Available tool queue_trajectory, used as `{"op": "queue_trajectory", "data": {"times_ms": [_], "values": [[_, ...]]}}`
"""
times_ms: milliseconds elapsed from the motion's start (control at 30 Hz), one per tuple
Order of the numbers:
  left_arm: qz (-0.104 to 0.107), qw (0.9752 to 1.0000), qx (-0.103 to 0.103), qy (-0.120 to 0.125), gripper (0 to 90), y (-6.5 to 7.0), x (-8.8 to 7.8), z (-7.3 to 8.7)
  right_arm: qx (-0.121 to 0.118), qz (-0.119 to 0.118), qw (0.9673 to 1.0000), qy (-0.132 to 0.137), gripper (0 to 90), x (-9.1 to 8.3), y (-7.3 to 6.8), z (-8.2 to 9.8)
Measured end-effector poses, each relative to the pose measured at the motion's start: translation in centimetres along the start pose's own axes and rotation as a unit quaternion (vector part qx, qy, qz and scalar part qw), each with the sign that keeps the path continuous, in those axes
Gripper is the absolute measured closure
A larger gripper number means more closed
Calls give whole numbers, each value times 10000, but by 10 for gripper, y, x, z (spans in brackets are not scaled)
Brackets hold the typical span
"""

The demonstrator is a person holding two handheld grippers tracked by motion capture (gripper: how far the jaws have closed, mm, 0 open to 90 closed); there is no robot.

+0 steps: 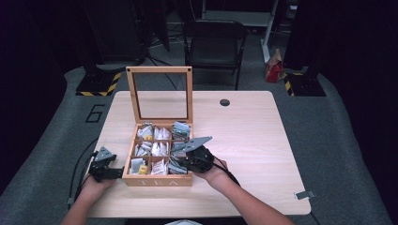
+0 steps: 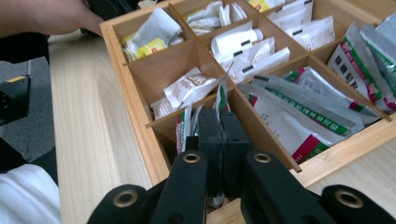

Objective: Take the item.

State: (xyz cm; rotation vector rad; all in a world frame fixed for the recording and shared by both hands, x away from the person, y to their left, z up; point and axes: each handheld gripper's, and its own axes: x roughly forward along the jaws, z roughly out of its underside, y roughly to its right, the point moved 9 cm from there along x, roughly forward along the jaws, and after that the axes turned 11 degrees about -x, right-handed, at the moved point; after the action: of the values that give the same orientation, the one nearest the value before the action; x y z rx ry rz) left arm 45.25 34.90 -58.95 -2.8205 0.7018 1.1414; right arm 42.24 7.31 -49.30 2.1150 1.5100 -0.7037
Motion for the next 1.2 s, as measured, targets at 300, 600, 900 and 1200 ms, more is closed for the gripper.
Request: {"op": "queue_trajectory", "data": {"times_ms": [300,600,900,1200], "values": [[0,10000,4,0,190,0,0,0,47,-3,9999,144,898,-16,2,-13],[-2,10000,2,1,190,0,0,0,12,-18,9997,232,898,-26,3,-24],[-1,10000,4,-1,190,0,0,0,-39,-14,9996,288,898,-35,6,-35],[-7,10000,-3,2,190,0,0,0,-41,-19,9995,316,897,-42,6,-41]]}}
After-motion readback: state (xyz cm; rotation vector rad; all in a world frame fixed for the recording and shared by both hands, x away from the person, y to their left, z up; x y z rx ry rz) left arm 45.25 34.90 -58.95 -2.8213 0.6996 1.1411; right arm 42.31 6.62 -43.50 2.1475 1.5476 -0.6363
